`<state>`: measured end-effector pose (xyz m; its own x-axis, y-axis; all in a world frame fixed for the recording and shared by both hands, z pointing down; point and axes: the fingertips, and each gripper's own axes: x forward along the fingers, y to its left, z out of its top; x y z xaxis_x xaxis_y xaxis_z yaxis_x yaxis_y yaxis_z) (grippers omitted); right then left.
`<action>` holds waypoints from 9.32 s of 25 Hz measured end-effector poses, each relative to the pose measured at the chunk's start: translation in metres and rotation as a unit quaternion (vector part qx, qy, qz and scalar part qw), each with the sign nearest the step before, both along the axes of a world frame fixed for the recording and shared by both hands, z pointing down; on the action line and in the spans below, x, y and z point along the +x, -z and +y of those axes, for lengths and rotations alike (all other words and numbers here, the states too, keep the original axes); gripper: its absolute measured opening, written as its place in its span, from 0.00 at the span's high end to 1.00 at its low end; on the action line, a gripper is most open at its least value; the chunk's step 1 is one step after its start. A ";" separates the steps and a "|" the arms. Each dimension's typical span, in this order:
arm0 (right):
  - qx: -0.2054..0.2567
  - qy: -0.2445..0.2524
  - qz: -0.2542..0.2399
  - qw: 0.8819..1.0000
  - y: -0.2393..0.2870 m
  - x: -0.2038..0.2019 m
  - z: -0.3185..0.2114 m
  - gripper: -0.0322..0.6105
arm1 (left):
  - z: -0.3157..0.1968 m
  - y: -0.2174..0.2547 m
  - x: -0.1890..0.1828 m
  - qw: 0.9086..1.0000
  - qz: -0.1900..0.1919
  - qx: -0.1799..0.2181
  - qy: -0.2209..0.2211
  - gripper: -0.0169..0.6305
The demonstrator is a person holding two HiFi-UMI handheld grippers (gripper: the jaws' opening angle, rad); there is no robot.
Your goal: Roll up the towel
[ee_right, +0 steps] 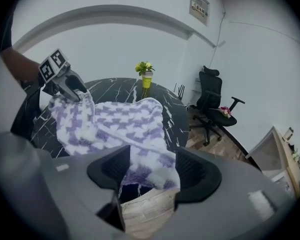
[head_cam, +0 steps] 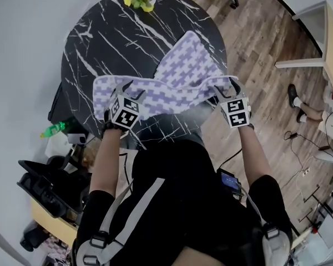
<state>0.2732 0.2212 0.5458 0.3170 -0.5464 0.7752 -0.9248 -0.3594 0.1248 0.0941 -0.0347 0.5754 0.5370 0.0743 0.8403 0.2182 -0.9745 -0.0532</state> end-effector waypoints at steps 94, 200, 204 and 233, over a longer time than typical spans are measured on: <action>0.286 0.067 0.189 0.937 0.215 -0.116 0.052 0.84 | 0.105 0.227 -0.244 0.940 0.162 0.167 0.249 0.90; 0.069 0.046 0.090 0.992 0.012 0.041 -0.204 0.60 | -0.156 0.026 -0.074 0.975 0.027 0.084 0.206 0.57; 0.063 0.031 0.085 0.994 0.015 0.053 -0.173 0.62 | -0.122 0.032 -0.052 0.981 0.033 0.074 0.178 0.59; 0.085 0.068 -0.176 0.978 -0.043 0.094 -0.165 0.88 | 0.022 -0.025 0.074 0.992 -0.003 -0.015 0.126 0.69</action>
<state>0.3676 0.0560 0.5885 -0.0383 -0.6949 0.7181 -0.9407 -0.2174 -0.2605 0.1681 -0.0129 0.6005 0.5361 -0.0369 0.8433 -0.0328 -0.9992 -0.0229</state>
